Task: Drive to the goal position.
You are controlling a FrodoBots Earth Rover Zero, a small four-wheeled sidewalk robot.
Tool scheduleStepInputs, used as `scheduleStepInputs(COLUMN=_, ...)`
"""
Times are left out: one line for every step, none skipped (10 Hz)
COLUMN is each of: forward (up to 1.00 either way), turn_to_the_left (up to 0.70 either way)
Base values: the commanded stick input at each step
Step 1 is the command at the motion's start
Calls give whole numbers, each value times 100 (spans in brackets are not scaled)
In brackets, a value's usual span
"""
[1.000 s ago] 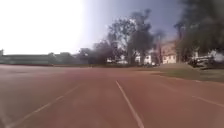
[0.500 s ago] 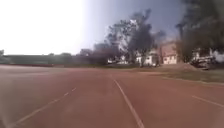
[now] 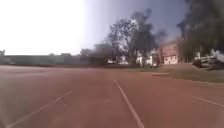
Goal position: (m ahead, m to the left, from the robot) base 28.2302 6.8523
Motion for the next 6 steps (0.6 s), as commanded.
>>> scheduleStepInputs(forward=70, turn_to_the_left=0)
scheduleStepInputs(forward=70, turn_to_the_left=0)
scheduleStepInputs(forward=70, turn_to_the_left=0)
scheduleStepInputs(forward=70, turn_to_the_left=0)
scheduleStepInputs(forward=70, turn_to_the_left=0)
scheduleStepInputs(forward=70, turn_to_the_left=0)
